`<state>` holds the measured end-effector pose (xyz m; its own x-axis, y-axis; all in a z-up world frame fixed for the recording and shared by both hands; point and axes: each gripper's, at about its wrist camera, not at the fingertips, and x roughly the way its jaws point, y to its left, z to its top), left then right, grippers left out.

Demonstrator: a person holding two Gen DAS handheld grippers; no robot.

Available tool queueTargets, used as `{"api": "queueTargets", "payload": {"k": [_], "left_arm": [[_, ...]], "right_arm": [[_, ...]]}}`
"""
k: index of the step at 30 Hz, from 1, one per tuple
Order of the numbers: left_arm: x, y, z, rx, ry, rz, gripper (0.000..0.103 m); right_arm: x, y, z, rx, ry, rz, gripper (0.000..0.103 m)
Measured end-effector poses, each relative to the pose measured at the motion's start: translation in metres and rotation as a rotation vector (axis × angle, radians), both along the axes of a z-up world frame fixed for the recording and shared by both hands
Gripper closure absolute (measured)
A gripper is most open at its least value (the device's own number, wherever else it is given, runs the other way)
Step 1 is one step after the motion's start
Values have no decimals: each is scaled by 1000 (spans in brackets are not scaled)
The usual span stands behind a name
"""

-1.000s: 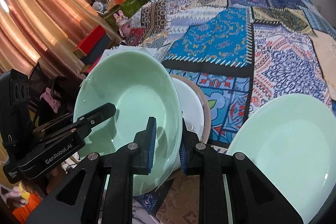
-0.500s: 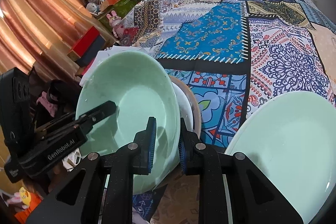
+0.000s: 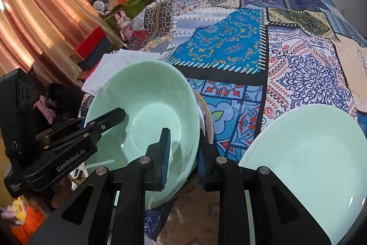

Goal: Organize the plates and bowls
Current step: 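Lower the mint green bowl into the white bowl and open both tools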

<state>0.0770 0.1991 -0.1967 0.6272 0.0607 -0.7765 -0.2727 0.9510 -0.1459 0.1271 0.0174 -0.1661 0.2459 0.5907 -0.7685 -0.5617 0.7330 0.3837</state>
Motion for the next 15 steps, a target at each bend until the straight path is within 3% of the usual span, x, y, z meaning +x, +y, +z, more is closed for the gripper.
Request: {"api": "queueTargets", "payload": {"k": [2, 6, 11, 15], "left_arm": [[0, -1, 0, 8, 5, -2, 83], [1, -1, -1, 15, 12, -4, 83], [4, -4, 2, 26, 22, -18, 81], [3, -7, 3, 19, 40, -33, 73]], "right_arm": [[0, 0, 1, -4, -6, -4, 82], [-3, -4, 14, -19, -108, -34, 76], [-6, -3, 21, -22, -141, -16, 73], [-6, -7, 18, 0, -111, -19, 67]]}}
